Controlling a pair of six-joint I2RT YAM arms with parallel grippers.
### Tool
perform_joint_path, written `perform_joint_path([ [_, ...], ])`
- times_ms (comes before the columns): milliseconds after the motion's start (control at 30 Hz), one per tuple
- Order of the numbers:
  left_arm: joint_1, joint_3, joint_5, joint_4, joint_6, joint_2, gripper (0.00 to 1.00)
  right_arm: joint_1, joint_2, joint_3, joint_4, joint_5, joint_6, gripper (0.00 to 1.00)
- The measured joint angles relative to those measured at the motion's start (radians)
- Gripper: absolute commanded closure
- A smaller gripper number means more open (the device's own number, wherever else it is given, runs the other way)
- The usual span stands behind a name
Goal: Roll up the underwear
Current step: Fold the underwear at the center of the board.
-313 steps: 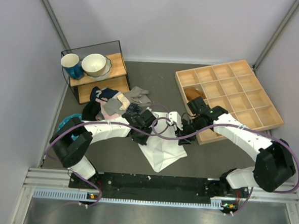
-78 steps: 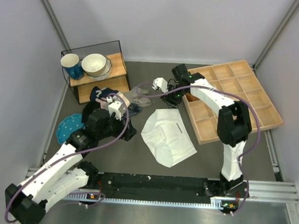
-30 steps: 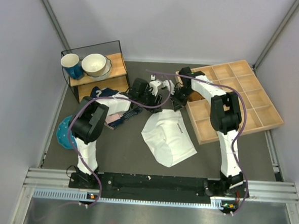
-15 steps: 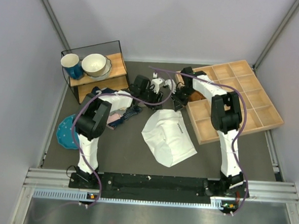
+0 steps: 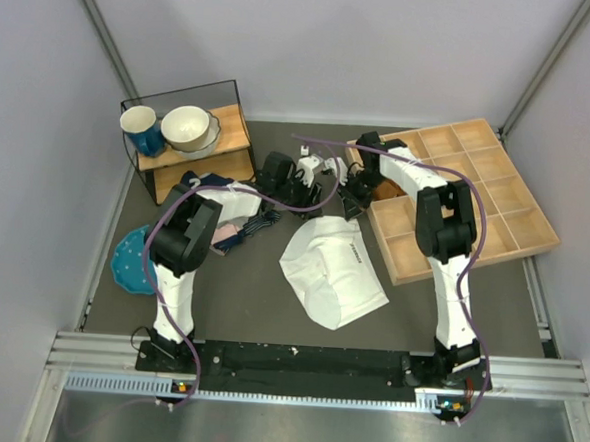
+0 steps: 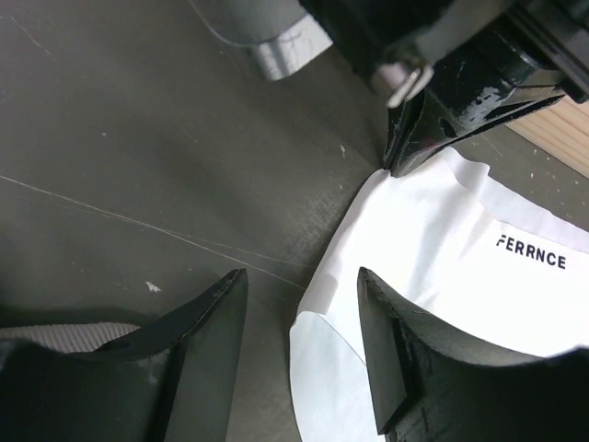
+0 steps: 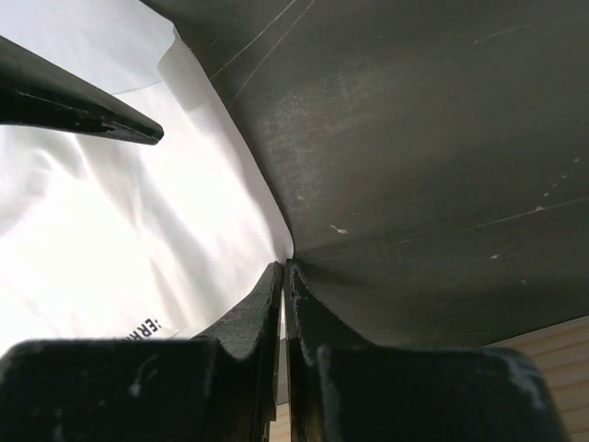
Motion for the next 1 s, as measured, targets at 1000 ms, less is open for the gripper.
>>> perform_joint_path([
  [1000, 0.018, -0.195, 0.037, 0.13, -0.091, -0.087, 0.29, 0.012, 0.023, 0.031, -0.034, -0.02, -0.005, 1.0],
])
